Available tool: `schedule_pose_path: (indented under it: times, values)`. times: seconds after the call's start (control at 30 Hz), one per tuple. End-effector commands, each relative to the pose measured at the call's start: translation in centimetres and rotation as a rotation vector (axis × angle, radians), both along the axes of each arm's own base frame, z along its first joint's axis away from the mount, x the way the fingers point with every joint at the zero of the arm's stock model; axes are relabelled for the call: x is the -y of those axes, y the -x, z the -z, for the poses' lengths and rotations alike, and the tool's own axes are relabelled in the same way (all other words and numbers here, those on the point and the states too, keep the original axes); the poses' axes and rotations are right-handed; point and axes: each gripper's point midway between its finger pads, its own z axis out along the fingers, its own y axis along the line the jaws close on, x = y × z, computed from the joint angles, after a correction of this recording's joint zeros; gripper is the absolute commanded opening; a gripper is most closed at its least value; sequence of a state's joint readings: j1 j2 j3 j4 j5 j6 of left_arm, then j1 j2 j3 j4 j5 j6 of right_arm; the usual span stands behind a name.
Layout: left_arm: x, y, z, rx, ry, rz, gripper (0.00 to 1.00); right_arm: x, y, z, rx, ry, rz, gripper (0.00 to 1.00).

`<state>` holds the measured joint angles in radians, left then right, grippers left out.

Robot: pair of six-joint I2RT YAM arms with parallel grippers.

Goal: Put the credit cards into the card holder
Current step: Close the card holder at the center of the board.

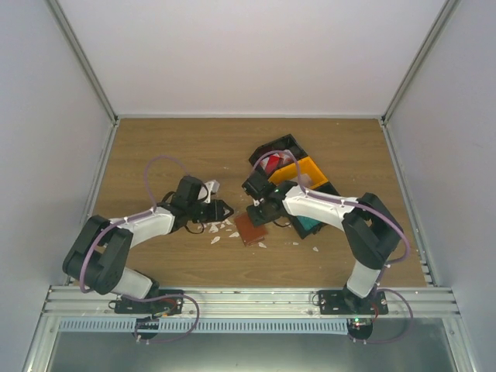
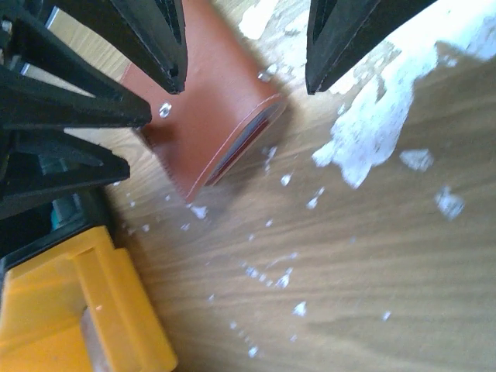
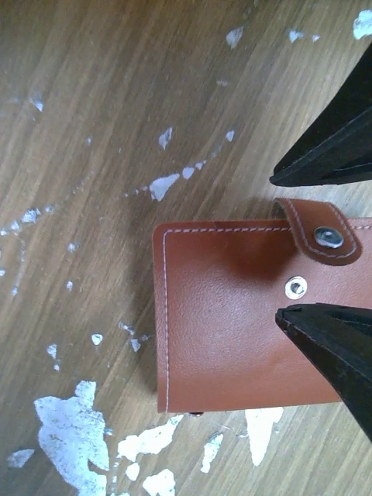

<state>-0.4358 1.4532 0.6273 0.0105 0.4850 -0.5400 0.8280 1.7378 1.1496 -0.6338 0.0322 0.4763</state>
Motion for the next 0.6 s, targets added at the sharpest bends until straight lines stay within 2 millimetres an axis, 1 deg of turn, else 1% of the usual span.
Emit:
schedule_pose_path:
  times: [0.0, 0.07, 0.1, 0.3, 0.33, 0.43, 0.57]
  values:
    - [-1.0, 0.6, 0.5, -0.006, 0.005, -0.039, 0.44, -0.2, 0.4, 0.8, -0.039, 0.046, -0.013, 0.37]
    - [-1.2, 1.1, 0.8, -0.016, 0.007, -0.037, 0.44, 0.1, 0.5, 0.9, -0.042, 0.056, 0.0, 0.26]
    - [-1.2, 1.3, 0.9, -0.021, 0.008, -0.034, 0.44, 0.1, 0.5, 0.9, -0.043, 0.056, 0.004, 0.21]
    - [-1.3, 1.6, 1.3, -0.032, 0.011, -0.032, 0.44, 0.3, 0.6, 0.9, -0.05, 0.057, 0.024, 0.07]
    - [-1.3, 1.7, 1.3, -0.032, 0.013, -0.03, 0.44, 0.3, 0.6, 0.9, -0.048, 0.056, 0.027, 0.05]
    - [-1.1, 1.8, 1.2, -0.037, 0.027, -0.023, 0.44, 0.2, 0.6, 0.7, -0.045, 0.049, 0.03, 0.04]
    - [-0.9, 2.1, 1.2, -0.047, 0.044, -0.019, 0.44, 0.1, 0.3, 0.3, -0.033, 0.038, 0.041, 0.09]
